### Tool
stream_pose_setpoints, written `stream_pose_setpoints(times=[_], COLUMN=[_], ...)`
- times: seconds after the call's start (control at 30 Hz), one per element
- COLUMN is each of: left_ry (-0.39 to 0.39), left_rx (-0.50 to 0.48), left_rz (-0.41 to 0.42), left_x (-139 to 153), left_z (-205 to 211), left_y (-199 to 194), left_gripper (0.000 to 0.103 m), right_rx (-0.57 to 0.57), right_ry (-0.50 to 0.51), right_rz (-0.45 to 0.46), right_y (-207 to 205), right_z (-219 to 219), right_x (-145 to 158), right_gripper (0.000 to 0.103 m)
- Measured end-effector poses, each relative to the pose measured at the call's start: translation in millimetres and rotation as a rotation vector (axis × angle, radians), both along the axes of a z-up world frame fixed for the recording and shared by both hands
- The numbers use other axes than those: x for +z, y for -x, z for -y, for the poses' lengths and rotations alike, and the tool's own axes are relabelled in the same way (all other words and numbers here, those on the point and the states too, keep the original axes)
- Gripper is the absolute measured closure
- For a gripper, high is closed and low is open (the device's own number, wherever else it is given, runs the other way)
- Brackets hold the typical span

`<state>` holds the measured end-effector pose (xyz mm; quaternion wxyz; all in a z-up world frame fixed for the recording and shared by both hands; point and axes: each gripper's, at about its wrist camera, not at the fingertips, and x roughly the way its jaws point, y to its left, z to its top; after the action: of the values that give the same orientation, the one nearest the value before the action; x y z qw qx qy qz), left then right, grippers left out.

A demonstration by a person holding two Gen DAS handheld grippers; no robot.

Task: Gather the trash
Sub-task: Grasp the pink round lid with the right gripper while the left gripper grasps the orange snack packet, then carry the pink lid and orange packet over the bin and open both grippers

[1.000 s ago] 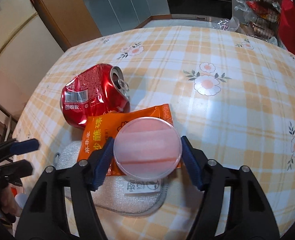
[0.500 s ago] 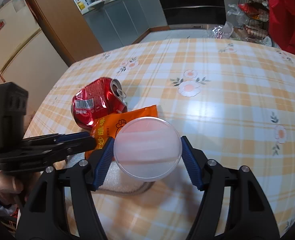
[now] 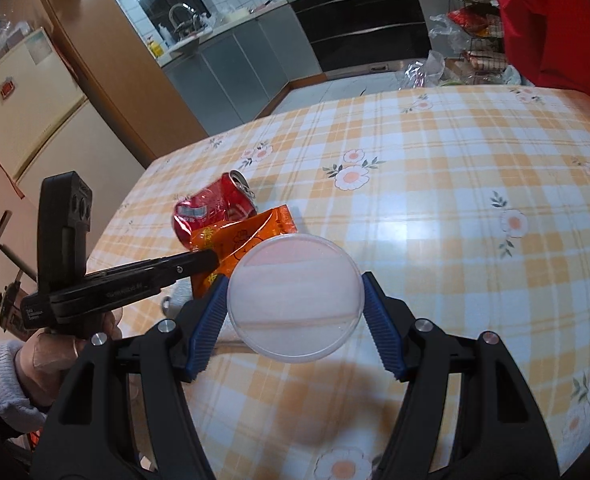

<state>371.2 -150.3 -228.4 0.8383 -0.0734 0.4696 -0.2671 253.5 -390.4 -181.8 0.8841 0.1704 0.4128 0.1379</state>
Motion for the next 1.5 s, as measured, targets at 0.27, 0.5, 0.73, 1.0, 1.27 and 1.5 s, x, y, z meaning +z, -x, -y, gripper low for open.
stream_pose_setpoints(times=[0.27, 0.5, 0.73, 1.0, 1.27, 1.5], left_ry=[0.058, 0.073, 0.058, 0.055, 0.059, 0.011], left_rx=[-0.018, 0.005, 0.001, -0.018, -0.006, -0.079], left_rz=[0.112, 0.197, 0.233, 0.212, 0.189, 0.158], left_x=[60, 111, 137, 136, 126, 111], left_z=[-14, -51, -96, -134, -157, -151], left_y=[36, 81, 141, 203, 257, 296], left_gripper=[0.098, 0.098, 0.098, 0.098, 0.098, 0.098], right_rx=[-0.038, -0.034, -0.013, 0.014, 0.034, 0.043], right_ry=[-0.01, 0.003, 0.03, 0.042, 0.053, 0.062], right_rz=[0.077, 0.122, 0.153, 0.195, 0.223, 0.249], right_y=[40, 77, 112, 151, 184, 211], right_z=[-5, -18, -37, -59, -76, -88], right_x=[41, 72, 97, 122, 137, 147], right_gripper=[0.037, 0.037, 0.037, 0.037, 0.037, 0.037])
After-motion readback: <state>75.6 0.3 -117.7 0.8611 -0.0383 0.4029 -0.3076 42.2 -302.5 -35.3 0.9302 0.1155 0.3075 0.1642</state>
